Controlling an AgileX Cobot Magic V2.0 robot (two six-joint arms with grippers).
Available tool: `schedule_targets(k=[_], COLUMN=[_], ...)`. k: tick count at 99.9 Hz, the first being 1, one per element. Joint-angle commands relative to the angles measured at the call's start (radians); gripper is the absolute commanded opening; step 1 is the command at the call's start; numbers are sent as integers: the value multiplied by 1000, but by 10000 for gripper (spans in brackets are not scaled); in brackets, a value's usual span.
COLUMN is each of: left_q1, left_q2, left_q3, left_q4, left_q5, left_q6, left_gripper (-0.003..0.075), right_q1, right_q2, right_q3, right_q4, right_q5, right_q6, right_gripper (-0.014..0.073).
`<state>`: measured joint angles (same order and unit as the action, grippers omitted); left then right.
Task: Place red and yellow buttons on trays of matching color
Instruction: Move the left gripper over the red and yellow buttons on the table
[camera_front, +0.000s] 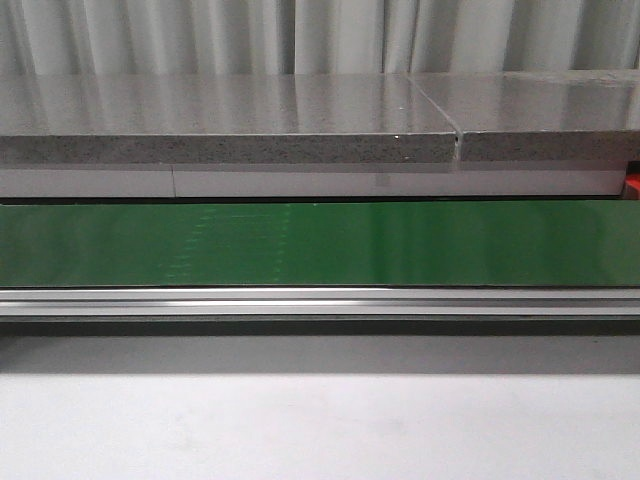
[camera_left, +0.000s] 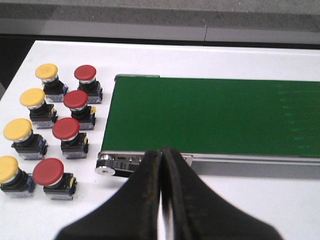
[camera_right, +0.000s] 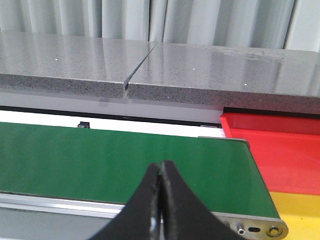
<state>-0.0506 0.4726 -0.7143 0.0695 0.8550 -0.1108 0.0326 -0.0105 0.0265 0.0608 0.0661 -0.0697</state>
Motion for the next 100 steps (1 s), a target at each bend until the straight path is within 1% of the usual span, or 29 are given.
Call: schedule_targets(k=[1,3,5,8,10,11,12,15,16,20,22,28,36,45,50,51,52,56,68,84,100], left_q1=[-8,-8,-8,-8,-8,-8,-8,-8,-8,-8,-8,-8,-8,-8,-8,-8,-8,-8,-8,-8,-8], left_q2=[14,14,14,14,14,14,14,14,14,14,14,14,14,14,14,14,14,14,14,39,122], left_q3=[-28,-28,-28,-28,-28,-28,-28,-28,-28,-28,-28,-28,-28,-28,-28,-28,-28,-28,-28,-28,-38], left_q4=[-7,-7,-7,-7,-7,-7,-7,-7,-9,-8,-8,-8,-8,18,76,107,107,182,292,309,309], left_q5=[-20,-12,-4,3,7,10,9,10,10,10,10,12,22,43,67,79,79,111,177,195,200], left_q6=[-6,-6,-6,-6,-6,-6,-6,-6,-6,-6,-6,-6,-25,-134,-229,-274,-274,-366,-492,-558,-564], left_gripper=[128,158,206,299,338,378,398,490,490,594,627,674,668,660,660,660,660,660,660,660,660], right_q1=[2,2,2,2,2,2,2,2,2,2,2,2,2,2,2,2,2,2,2,2,2], right_q2=[-19,-19,-19,-19,-19,-19,-19,-19,-19,-19,-19,-19,-19,-19,-19,-19,-19,-19,-19,-19,-19], right_q3=[-14,-14,-14,-14,-14,-14,-14,-14,-14,-14,-14,-14,-14,-14,-14,-14,-14,-14,-14,-14,-14], right_q4=[-7,-7,-7,-7,-7,-7,-7,-7,-7,-7,-7,-7,-7,-7,-7,-7,-7,-7,-7,-7,-7], right_q5=[-82,-82,-82,-82,-82,-82,-82,-82,-82,-82,-82,-82,-82,-82,-82,-82,-82,-82,-82,-82,-82], right_q6=[-6,-6,-6,-6,-6,-6,-6,-6,-6,-6,-6,-6,-6,-6,-6,-6,-6,-6,-6,-6,-6], right_gripper=[-67,-67,-67,-67,-67,-67,-67,-67,-67,-67,-67,-67,-67,-67,-67,-67,-67,-67,-67,-67,-67])
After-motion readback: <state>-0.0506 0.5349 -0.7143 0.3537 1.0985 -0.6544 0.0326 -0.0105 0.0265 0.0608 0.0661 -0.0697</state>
